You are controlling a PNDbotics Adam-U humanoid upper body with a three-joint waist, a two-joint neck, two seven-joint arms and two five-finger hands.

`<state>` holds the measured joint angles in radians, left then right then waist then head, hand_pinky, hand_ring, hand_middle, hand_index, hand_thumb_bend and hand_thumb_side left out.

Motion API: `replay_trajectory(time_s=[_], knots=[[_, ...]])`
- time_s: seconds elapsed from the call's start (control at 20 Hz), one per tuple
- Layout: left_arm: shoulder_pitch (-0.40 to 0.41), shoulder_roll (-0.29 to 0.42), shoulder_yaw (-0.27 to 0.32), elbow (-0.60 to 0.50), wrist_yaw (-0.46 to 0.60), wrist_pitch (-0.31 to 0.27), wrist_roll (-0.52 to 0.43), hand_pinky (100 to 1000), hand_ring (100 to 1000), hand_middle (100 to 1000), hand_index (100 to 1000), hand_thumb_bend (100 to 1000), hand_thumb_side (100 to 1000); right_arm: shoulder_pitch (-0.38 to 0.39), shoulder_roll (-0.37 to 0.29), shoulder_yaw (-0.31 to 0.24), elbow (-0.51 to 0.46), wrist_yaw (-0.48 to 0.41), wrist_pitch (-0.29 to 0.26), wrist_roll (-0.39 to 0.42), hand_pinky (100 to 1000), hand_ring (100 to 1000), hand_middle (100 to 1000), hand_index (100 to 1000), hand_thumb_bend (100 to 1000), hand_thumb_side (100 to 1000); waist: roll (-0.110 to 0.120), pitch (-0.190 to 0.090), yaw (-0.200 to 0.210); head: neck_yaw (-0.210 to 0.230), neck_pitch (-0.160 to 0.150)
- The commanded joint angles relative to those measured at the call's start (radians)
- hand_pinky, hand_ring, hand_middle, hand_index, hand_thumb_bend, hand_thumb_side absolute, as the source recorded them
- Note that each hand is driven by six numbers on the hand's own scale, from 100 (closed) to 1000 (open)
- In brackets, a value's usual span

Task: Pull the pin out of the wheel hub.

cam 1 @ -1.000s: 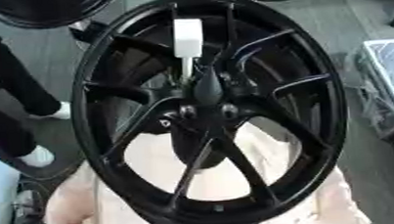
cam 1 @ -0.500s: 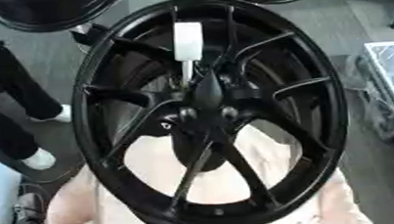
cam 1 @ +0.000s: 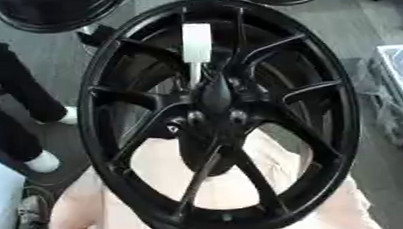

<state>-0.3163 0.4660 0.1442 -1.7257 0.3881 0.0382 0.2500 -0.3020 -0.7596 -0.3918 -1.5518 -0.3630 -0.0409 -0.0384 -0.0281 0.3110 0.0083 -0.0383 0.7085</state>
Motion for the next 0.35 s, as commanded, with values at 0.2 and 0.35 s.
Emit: replay_trajectory(time_s=[0.2,0.35], knots=[[-0.015,0.008,-0.005,-0.017,0.007,0.000,-0.010,603,759,606,764,100,695,-0.138,0.017,0.058,0.043,-0.109,-0.054,0.148,939,686,716,892,100,456,0.005,-0.024,0.009,-0.011,-0.022],[-0.019,0.003,-0.007,-0.017,0.008,0.001,-0.012,603,760,606,763,104,691,-0.187,0.050,0.075,0.078,-0.099,-0.045,0.180,936,652,678,845,100,407,0.009,-0.023,0.016,-0.015,-0.020]])
